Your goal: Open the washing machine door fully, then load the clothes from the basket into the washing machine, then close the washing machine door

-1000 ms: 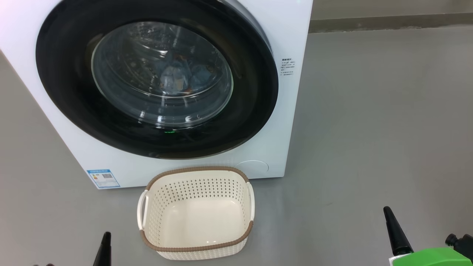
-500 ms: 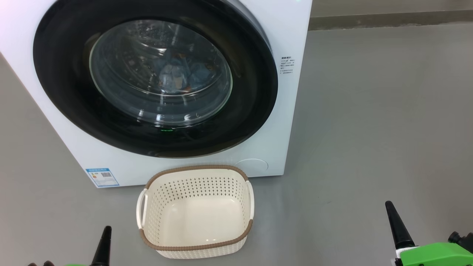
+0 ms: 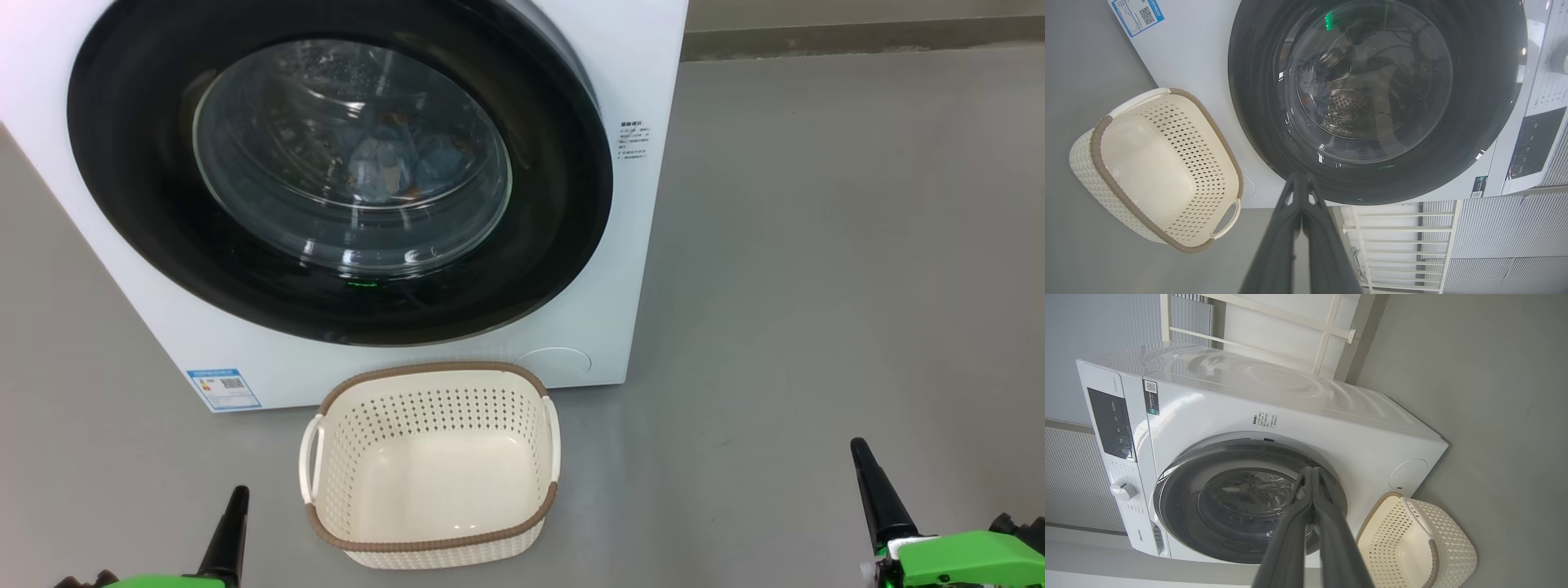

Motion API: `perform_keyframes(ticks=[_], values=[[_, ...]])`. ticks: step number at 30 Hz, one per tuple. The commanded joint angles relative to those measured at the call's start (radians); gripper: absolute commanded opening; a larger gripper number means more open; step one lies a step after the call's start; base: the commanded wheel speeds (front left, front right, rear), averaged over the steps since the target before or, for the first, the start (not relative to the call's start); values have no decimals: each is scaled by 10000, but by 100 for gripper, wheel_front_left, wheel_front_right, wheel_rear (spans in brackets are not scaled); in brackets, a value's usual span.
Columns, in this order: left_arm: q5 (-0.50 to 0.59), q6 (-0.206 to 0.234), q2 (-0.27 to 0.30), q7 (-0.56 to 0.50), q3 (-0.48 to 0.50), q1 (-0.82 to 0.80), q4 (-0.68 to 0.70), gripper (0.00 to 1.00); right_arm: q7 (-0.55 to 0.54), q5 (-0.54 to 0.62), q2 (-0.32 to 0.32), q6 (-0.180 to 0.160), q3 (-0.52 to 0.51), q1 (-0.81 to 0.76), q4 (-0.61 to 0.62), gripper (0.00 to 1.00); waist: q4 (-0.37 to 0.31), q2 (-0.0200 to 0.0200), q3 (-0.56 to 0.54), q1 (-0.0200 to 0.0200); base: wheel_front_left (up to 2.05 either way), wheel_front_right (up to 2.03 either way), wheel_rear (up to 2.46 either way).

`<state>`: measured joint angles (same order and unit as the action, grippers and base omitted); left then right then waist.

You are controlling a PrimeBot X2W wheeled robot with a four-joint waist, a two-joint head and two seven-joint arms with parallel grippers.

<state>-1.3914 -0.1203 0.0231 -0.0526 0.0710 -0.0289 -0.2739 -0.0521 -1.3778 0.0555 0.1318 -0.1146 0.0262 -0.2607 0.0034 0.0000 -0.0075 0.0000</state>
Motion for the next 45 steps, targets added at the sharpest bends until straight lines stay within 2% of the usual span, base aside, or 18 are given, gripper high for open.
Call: perform_keyframes(ticks=[1, 20, 45], values=[[-312, -77, 225, -85, 310, -497, 272, 0, -92, -350, 18, -3, 124, 561, 224, 0, -3, 0, 10, 0, 0, 0, 0], [-2174, -104, 271, -604, 425, -792, 284, 0, -615, -2304, -53, -11, 3, 817, 159, 0, -34, 0, 105, 0, 0, 0, 0], [-2174, -104, 271, -604, 425, -792, 285, 0, -613, -2306, -53, -11, 5, 817, 159, 0, -34, 0, 105, 0, 0, 0, 0]])
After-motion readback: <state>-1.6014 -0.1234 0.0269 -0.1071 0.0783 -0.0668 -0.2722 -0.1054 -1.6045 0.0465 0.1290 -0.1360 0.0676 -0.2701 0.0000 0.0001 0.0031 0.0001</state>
